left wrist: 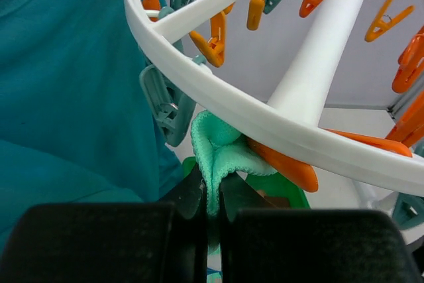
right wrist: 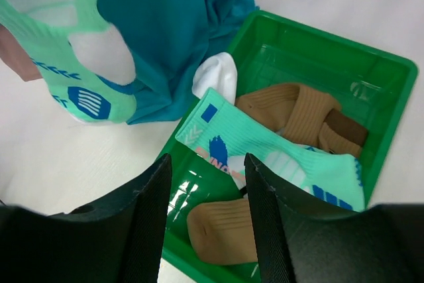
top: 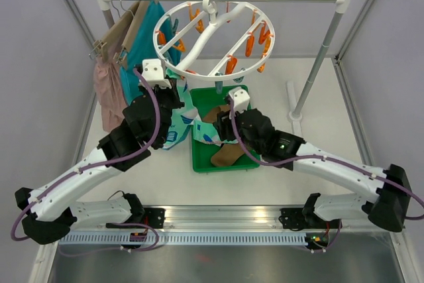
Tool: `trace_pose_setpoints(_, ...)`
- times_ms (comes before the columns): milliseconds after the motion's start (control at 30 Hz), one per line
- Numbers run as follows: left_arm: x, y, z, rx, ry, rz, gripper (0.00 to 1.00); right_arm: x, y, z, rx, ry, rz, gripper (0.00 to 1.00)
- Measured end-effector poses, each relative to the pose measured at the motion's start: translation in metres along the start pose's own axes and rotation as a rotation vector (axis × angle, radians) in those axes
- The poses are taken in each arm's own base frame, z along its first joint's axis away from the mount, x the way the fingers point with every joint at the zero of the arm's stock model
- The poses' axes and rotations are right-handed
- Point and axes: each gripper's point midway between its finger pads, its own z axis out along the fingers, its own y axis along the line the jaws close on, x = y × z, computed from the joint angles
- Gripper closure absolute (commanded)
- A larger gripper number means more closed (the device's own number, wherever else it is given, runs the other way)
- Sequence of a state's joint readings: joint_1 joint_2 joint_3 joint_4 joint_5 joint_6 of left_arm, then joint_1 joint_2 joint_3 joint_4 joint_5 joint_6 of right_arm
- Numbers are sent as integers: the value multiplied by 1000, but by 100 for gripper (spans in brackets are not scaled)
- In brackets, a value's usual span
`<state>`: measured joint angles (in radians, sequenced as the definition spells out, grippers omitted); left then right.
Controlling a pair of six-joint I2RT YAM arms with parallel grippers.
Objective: Clip the socks to the hanger
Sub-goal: Clamp the sock onto the hanger, then pick up the sock from the bin.
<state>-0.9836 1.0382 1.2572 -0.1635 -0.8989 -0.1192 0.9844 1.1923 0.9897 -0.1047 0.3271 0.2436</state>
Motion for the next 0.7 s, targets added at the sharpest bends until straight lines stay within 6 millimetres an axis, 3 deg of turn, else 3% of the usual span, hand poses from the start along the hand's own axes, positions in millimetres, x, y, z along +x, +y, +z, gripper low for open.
trace_pose_setpoints(333, -5, 10, 0, -50, -10, 36, 98, 65, 18, 66, -11, 109, -83, 44)
trace_pose_setpoints(500, -5, 11, 0, -50, -10, 47, 98, 103, 18, 82, -28, 175, -145, 42)
trace_pose_setpoints(700, -5, 11, 0, -50, -10, 51, 97, 133, 16, 90, -32, 215, -189, 35)
